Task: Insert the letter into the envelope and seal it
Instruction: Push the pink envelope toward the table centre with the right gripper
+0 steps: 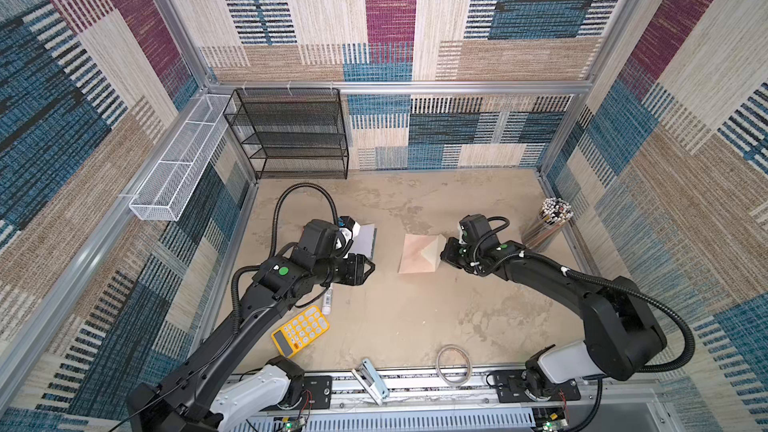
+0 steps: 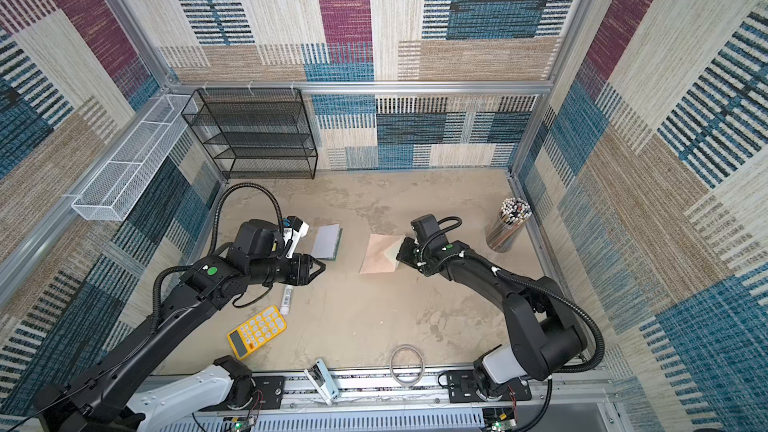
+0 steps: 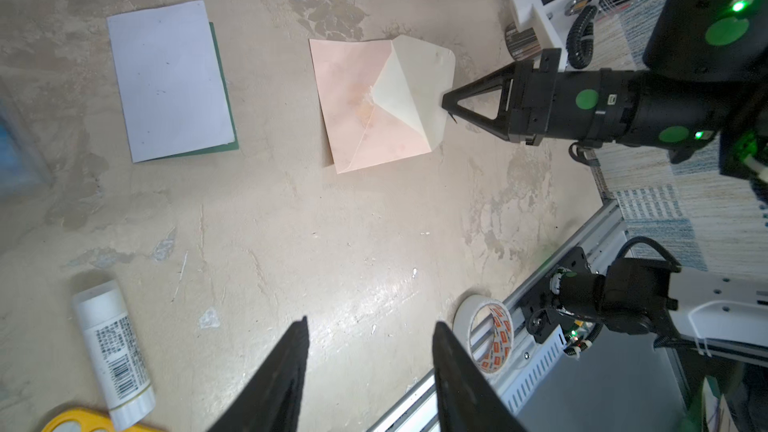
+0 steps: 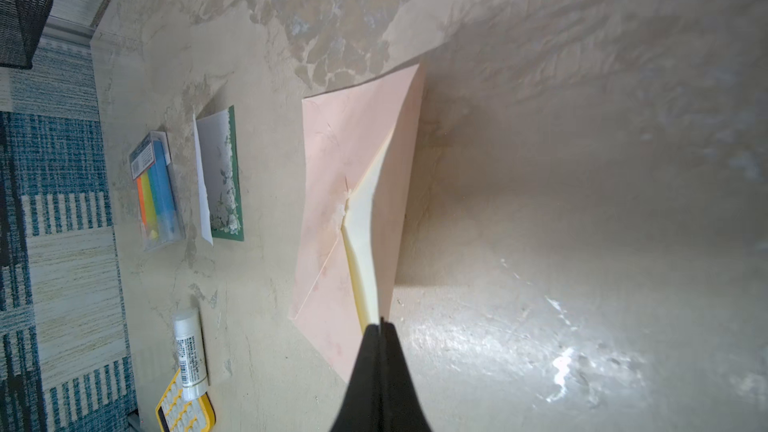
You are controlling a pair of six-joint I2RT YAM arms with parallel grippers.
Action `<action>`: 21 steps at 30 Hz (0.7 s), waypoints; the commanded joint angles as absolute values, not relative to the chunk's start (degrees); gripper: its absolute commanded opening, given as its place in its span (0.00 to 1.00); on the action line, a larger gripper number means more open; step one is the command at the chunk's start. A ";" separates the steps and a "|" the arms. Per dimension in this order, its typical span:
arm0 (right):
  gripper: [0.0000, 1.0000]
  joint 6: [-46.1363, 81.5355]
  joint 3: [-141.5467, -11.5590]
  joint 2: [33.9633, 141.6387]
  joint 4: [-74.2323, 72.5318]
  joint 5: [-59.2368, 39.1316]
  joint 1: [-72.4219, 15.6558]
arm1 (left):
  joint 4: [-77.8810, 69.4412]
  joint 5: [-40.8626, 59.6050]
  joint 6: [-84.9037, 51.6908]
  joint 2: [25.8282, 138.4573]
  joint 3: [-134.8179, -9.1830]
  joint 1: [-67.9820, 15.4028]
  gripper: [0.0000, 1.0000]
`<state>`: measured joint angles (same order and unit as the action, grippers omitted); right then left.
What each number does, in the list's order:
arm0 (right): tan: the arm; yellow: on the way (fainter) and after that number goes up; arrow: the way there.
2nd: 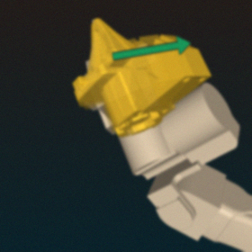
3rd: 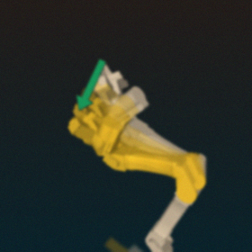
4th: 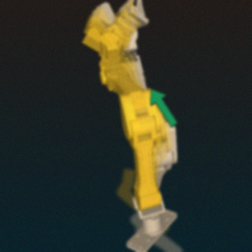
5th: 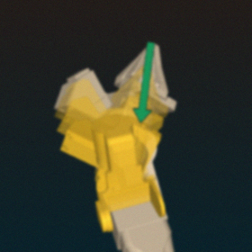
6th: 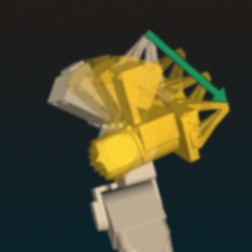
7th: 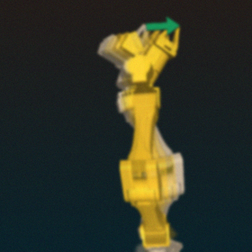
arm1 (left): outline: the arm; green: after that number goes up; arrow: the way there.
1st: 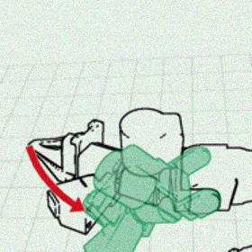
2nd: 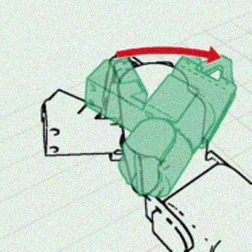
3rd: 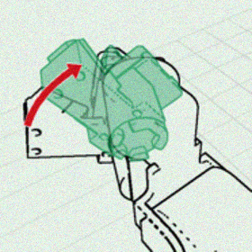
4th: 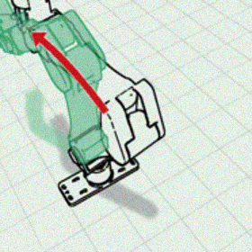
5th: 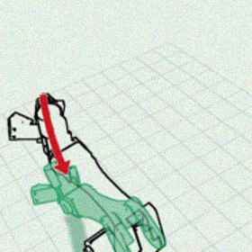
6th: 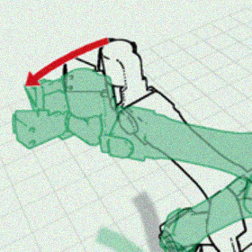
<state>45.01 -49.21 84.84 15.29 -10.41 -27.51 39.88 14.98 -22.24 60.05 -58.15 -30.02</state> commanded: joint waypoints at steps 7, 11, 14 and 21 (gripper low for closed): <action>0.00 43.80 -49.31 88.36 9.22 -11.90 -29.51 | 41.22 11.60 -22.79 62.29 -61.06 -29.29 0.52; 0.01 44.15 -48.46 88.90 8.54 -11.82 -30.30 | 41.75 11.09 -21.94 62.55 -61.51 -28.86 0.52; 0.02 44.69 -47.90 89.45 7.53 -11.54 -31.06 | 41.75 10.99 -21.30 63.00 -61.47 -28.30 0.52; 0.08 45.08 -47.95 91.67 7.36 -11.34 -31.93 | 40.87 12.59 -20.65 63.90 -61.44 -26.94 0.52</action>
<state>44.38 -47.99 91.31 8.88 -11.40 -31.83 41.34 12.23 -21.91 63.77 -61.08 -27.24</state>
